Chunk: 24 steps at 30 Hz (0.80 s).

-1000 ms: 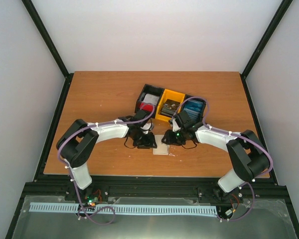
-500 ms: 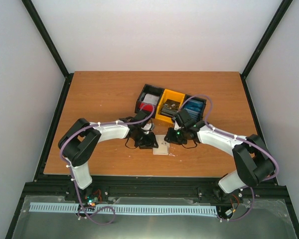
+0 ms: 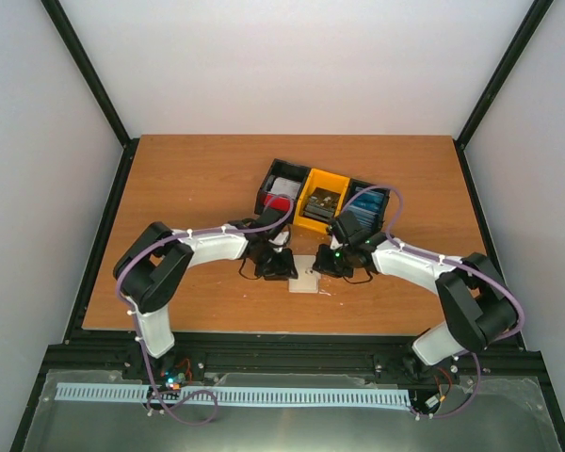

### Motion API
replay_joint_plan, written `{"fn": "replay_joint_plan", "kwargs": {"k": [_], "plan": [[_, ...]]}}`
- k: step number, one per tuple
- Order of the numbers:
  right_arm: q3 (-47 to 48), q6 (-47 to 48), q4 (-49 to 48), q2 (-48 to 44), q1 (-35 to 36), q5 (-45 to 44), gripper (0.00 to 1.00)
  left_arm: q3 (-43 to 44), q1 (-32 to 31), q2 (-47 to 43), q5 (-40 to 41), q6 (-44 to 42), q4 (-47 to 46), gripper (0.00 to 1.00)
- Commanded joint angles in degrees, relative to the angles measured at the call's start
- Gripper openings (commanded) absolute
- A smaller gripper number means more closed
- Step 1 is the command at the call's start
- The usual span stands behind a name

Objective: Put the credit cards into the card holder
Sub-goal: Close the card holder at the center of the board.

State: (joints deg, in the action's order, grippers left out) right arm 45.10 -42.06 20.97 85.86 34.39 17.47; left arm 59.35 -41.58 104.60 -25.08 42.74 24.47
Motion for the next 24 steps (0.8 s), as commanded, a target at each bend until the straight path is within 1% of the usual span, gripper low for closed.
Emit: {"fn": "replay_joint_plan", "kwargs": {"k": [1, 13, 21, 24], "plan": [[-0.85, -1.94, -3.38, 1.61, 0.15, 2.66, 0.14, 0.02, -0.68, 4.49, 8.34, 0.04, 5.49, 0.33], [-0.39, -0.94, -3.24, 3.46, 0.14, 2.32, 0.12, 0.13, -1.13, 5.78, 8.47, 0.07, 5.67, 0.31], [-0.02, -0.52, -4.23, 4.66, 0.14, 3.13, 0.12, -0.13, -1.11, 6.53, 7.16, -0.50, 4.98, 0.30], [0.23, -0.20, -4.51, 5.26, 0.15, 3.26, 0.12, 0.07, -1.13, 6.96, 6.19, -1.18, 4.36, 0.28]]}}
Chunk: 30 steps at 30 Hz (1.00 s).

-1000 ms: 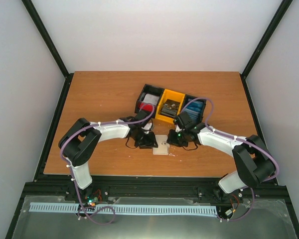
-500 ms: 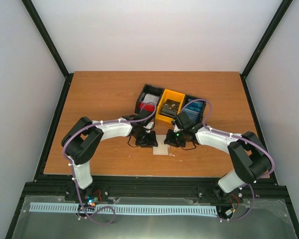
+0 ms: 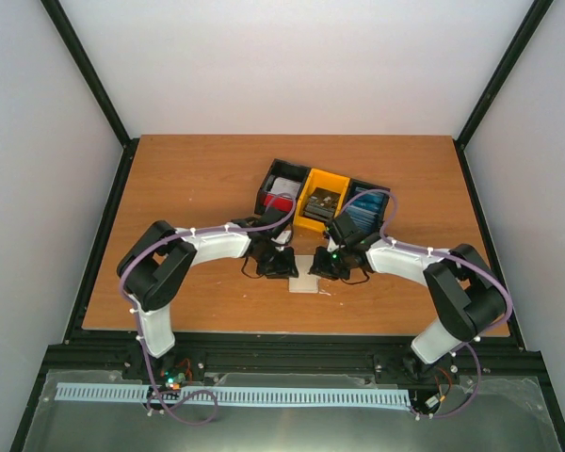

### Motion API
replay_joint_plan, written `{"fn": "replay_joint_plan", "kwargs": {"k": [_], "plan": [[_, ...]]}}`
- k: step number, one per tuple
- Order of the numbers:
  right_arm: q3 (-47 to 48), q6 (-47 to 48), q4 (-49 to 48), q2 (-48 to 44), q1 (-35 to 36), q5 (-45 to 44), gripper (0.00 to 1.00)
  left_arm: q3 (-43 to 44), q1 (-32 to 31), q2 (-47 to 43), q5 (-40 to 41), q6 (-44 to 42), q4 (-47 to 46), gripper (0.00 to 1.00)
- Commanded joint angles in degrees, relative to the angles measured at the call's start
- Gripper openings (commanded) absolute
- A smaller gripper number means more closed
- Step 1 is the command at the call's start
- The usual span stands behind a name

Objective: Put the credit cards into the card holder
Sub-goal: Close the card holder at the center of the board.

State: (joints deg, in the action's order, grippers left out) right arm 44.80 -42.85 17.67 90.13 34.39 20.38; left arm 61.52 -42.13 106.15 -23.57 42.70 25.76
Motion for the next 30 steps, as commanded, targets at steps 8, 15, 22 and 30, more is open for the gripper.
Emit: {"fn": "replay_joint_plan", "kwargs": {"k": [8, 15, 22, 30], "plan": [[0.32, 1.31, -2.60, 0.04, 0.13, 0.88, 0.12, -0.86, -1.98, 7.11, 3.41, -2.84, 2.70, 0.24], [-0.96, 3.27, -0.59, -4.10, 0.15, -3.57, 0.13, -0.78, -1.93, 7.20, 4.83, -2.36, 3.38, 0.24], [-3.00, 3.30, 1.14, -10.13, 1.71, -9.41, 0.16, -1.14, -1.99, 7.09, 3.68, -2.06, 2.28, 0.24], [-4.83, -4.09, 0.21, -11.35, 5.90, -15.83, 0.26, -3.07, -1.99, 5.67, 4.91, -0.85, 1.91, 0.24]]}}
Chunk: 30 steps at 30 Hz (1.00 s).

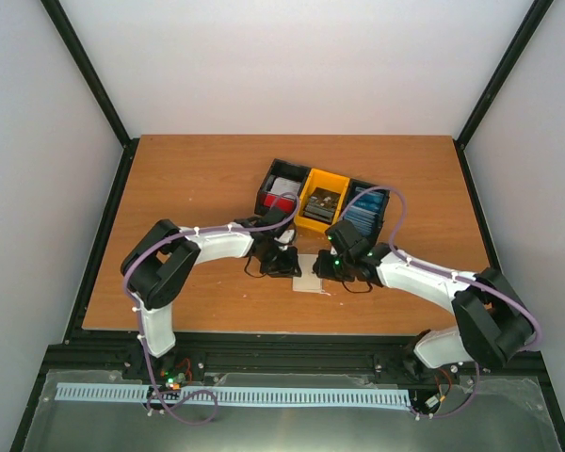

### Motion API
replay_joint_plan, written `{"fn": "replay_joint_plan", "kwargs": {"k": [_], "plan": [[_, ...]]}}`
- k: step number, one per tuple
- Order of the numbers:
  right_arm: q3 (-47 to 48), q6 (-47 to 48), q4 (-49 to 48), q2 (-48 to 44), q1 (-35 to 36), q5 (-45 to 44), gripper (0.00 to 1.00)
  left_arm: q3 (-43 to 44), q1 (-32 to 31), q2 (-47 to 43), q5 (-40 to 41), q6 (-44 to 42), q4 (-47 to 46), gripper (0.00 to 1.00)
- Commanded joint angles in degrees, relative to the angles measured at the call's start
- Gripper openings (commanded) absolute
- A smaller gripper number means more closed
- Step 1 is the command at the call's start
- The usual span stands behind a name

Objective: Put the credit cards into the card holder
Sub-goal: Close the card holder at the center of the board.

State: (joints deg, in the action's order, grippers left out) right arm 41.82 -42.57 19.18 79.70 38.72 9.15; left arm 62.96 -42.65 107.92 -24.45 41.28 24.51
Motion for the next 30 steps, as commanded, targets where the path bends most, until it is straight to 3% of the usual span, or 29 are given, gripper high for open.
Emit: {"fn": "replay_joint_plan", "kwargs": {"k": [1, 15, 24, 30], "plan": [[-2.08, -5.05, -2.01, -0.42, 1.88, -4.43, 0.26, -5.10, -1.47, 3.69, 5.81, 0.70, 2.83, 0.24], [-4.81, -13.40, -12.47, 5.23, 3.68, -4.56, 0.26, -8.64, -1.47, 3.79, 4.98, -0.69, -0.37, 0.24], [-3.77, -13.45, -12.18, 5.37, 3.73, -4.26, 0.27, -9.24, -1.47, 3.55, 4.33, -1.18, -1.14, 0.24], [-3.28, -11.79, -9.02, -0.77, 3.82, -6.79, 0.27, -9.34, -1.45, 3.44, 4.28, -1.43, -1.30, 0.24]]}}
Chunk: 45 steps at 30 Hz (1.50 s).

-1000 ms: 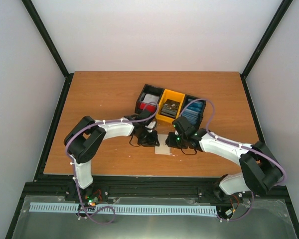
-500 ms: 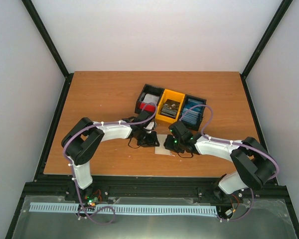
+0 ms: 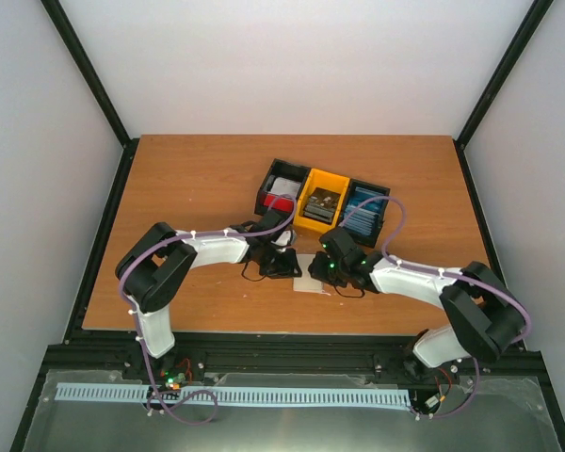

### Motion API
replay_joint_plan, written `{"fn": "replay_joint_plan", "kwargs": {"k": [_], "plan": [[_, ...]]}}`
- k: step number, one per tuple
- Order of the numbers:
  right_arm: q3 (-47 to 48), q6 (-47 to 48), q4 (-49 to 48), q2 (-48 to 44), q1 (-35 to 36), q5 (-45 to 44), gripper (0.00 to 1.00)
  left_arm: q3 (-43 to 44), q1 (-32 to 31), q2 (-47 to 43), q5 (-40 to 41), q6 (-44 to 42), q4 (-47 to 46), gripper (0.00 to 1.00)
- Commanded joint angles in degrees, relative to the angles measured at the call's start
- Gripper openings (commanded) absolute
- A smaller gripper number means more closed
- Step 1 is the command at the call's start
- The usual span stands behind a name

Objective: Put the credit cards into the card holder
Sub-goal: Close the card holder at the center of the board.

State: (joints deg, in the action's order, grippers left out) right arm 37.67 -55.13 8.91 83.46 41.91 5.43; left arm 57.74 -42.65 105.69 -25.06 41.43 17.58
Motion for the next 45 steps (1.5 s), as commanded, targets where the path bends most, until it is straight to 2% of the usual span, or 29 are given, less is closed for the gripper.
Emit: {"fn": "replay_joint_plan", "kwargs": {"k": [1, 6, 13, 17, 25, 45], "plan": [[1.55, 1.43, 2.70, -4.64, 0.63, -4.44, 0.27, -4.06, -1.47, 5.75, 4.88, -1.57, 5.58, 0.24], [5.51, 3.35, 8.02, -0.12, 0.63, -7.54, 0.23, -4.11, -1.47, 5.83, 5.06, -1.49, 5.42, 0.23], [7.15, 3.84, 8.13, 3.66, 0.65, -6.58, 0.23, -4.11, -1.47, 6.35, 4.95, -0.94, 5.72, 0.23], [6.19, 3.08, 6.88, 4.03, 0.63, -3.96, 0.19, -3.97, -1.47, 6.48, 5.01, -0.94, 5.75, 0.23], [4.96, 2.84, 6.54, 4.47, 0.63, -1.52, 0.17, -3.59, -1.46, 7.05, 4.71, -0.91, 5.62, 0.23], [7.69, 5.95, 11.56, 8.65, 0.71, -0.43, 0.05, -4.39, -1.47, 7.31, 4.65, -1.13, 5.19, 0.23]]}}
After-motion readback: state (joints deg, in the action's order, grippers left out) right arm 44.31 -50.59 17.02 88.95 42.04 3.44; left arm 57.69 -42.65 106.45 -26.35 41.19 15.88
